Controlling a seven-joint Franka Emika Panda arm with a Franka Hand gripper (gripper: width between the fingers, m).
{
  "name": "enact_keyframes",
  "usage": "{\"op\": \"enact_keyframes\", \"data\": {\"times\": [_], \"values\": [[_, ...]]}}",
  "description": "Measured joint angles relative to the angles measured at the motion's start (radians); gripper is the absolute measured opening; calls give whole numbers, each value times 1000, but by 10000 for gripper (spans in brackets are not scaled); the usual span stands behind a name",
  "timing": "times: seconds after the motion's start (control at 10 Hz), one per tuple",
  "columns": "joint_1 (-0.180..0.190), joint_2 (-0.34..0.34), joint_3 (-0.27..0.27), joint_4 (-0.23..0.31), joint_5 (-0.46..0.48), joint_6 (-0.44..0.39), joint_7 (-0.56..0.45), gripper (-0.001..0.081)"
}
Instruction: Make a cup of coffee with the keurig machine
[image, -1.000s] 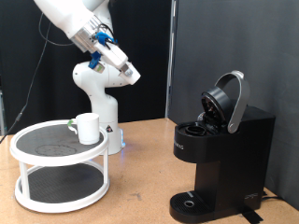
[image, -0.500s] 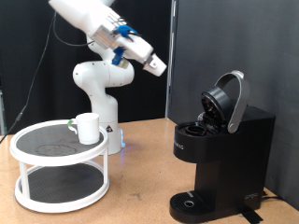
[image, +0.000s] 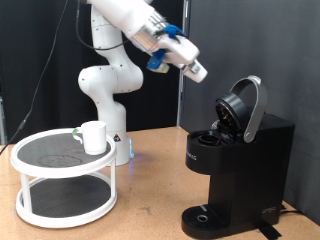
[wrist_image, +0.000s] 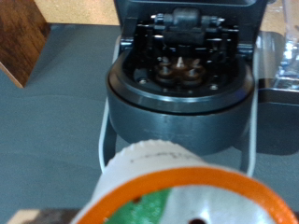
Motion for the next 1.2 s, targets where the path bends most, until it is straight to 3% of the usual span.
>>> {"op": "enact_keyframes", "data": {"times": [0.4, 0.8, 1.2], "values": [[-1, 13, 8, -5, -19, 6, 13, 358], [0, 87, 74, -15, -130, 147, 64, 358], [0, 125, 100, -35, -146, 164, 52, 358]]}}
